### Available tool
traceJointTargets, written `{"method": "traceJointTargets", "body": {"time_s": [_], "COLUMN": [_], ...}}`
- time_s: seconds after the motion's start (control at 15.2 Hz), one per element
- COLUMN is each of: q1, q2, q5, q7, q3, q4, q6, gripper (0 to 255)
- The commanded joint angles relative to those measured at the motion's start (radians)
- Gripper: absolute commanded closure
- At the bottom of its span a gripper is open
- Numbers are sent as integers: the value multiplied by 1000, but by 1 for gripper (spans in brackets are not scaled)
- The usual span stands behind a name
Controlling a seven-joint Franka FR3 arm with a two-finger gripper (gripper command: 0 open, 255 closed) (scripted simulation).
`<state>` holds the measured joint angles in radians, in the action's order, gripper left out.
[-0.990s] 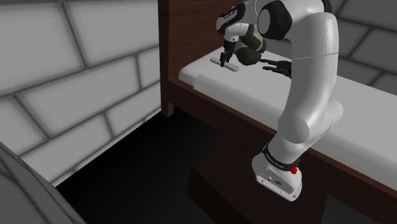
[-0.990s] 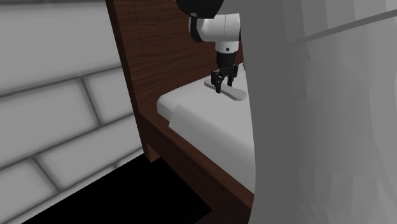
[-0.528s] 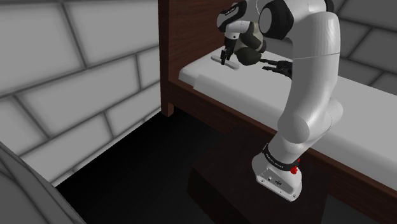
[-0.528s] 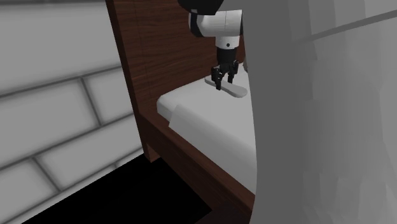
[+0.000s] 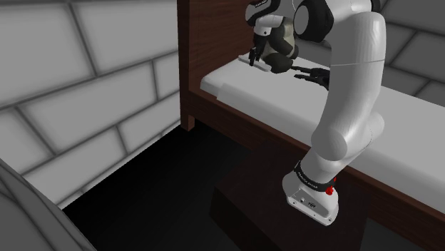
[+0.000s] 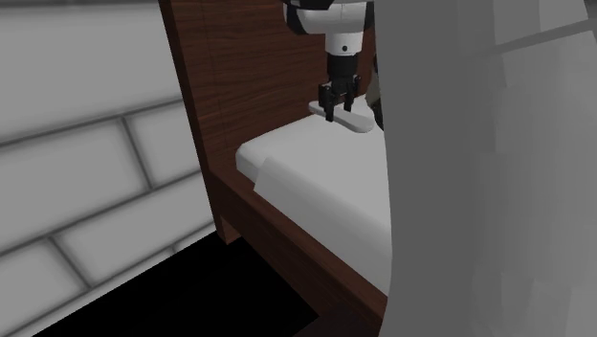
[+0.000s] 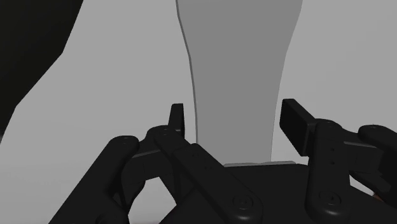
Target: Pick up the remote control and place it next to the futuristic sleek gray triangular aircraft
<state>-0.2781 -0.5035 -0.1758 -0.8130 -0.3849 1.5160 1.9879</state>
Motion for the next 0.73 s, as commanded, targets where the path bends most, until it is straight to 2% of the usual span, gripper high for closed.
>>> {"method": "traceJointTargets", "body": {"time_s": [0.0,0.66], "q1": [1,-3], "q2": [10,36], "q5": [5,17], "q7": [3,11], "q3": [-2,-10], "q4": [-14,-112], "q6": [-24,-145], "gripper": [255,255]}}
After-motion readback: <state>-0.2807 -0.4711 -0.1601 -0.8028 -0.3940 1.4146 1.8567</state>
